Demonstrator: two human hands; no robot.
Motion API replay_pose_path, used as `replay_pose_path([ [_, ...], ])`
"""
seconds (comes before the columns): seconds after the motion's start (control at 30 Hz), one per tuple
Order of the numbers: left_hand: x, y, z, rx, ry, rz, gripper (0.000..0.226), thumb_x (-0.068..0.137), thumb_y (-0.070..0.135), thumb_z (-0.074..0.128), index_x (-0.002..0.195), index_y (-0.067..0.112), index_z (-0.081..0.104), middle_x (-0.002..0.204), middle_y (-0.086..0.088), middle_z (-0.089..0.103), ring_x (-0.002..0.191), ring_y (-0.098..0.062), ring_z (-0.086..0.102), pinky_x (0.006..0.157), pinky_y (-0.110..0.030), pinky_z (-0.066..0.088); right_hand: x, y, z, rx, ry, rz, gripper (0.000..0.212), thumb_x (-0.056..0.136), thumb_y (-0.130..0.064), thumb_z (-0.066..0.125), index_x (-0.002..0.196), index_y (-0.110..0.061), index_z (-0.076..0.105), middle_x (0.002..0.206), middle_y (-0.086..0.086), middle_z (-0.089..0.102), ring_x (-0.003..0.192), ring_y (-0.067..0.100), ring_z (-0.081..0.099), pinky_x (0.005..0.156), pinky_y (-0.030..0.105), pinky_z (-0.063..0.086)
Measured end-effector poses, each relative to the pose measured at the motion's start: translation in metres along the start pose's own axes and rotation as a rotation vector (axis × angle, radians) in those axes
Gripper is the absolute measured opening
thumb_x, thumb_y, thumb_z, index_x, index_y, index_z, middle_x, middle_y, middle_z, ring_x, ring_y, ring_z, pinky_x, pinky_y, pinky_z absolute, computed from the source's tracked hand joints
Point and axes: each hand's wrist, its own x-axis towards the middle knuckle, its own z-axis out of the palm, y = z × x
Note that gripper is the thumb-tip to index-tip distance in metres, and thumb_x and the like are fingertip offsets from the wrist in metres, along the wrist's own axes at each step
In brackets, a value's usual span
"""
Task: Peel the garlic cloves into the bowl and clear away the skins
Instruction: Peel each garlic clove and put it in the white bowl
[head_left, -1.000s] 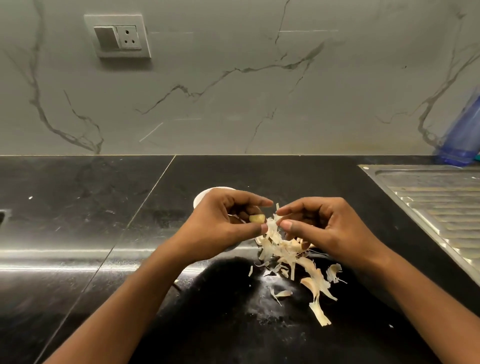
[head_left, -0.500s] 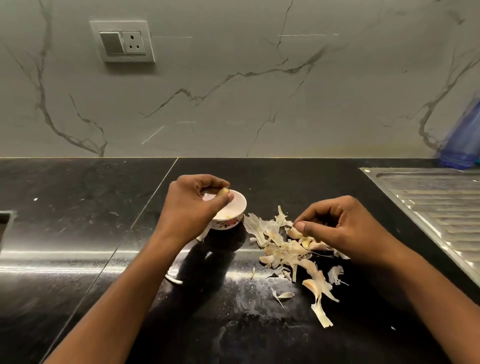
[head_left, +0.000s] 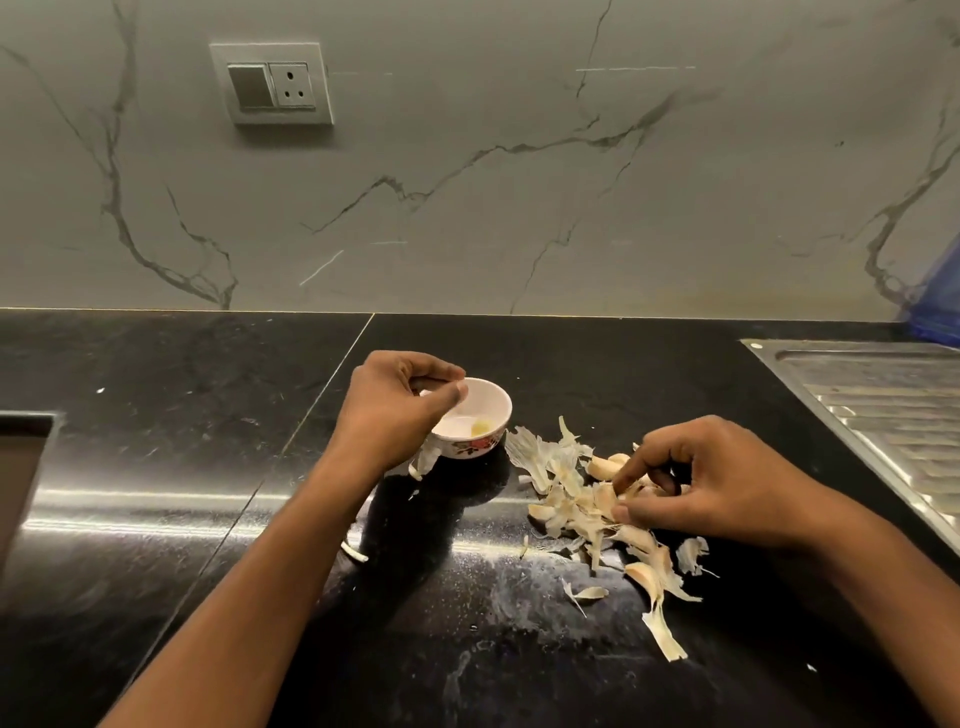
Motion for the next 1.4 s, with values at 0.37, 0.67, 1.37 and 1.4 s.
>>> replay_pose_path([
  [0.37, -0.021, 0.024, 0.013, -0.154, -0.024, 0.141, 0.006, 0.092, 0.02, 0.08, 0.096, 0.023, 0.084, 0.089, 0.008, 0.081, 0.089, -0.012, 0.077, 0.082, -0.034, 0.064, 0.002, -0.001, 0.01, 0.063, 0.017, -0.037, 0.013, 0.082, -0.05, 0.086, 0.091, -0.043, 0.081, 0.065, -0.003, 0.062, 0.061, 0.018, 0.059, 0.068, 0.048, 0.053],
  [0.67, -0.052, 0.031, 0.051, -0.182, -0.316, 0.118, 0.018, 0.093, 0.027, 0.08, 0.108, 0.016, 0.082, 0.084, 0.004, 0.08, 0.065, -0.017, 0.073, 0.061, -0.031, 0.061, -0.002, -0.005, 0.002, 0.293, 0.23, -0.161, 0.02, 0.081, -0.041, 0.084, 0.096, -0.029, 0.084, 0.06, 0.002, 0.06, 0.053, 0.015, 0.051, 0.054, 0.023, 0.043],
  [1.37, -0.06, 0.038, 0.058, -0.475, -0.41, -0.041, 0.023, 0.093, 0.013, 0.076, 0.116, 0.01, 0.078, 0.094, -0.007, 0.082, 0.084, -0.02, 0.079, 0.079, -0.031, 0.064, -0.001, -0.022, 0.019, 0.378, 0.246, -0.151, 0.031, 0.089, -0.045, 0.073, 0.1, -0.018, 0.084, 0.083, 0.001, 0.08, 0.074, 0.025, 0.077, 0.06, 0.041, 0.064],
  [1.4, -0.059, 0.038, 0.058, -0.46, -0.406, -0.038, 0.023, 0.093, 0.013, 0.076, 0.116, 0.01, 0.078, 0.094, -0.007, 0.082, 0.083, -0.02, 0.079, 0.079, -0.032, 0.064, -0.001, -0.022, 0.019, 0.387, 0.242, -0.141, 0.032, 0.088, -0.045, 0.073, 0.101, -0.017, 0.084, 0.084, 0.001, 0.081, 0.075, 0.023, 0.078, 0.061, 0.037, 0.064],
])
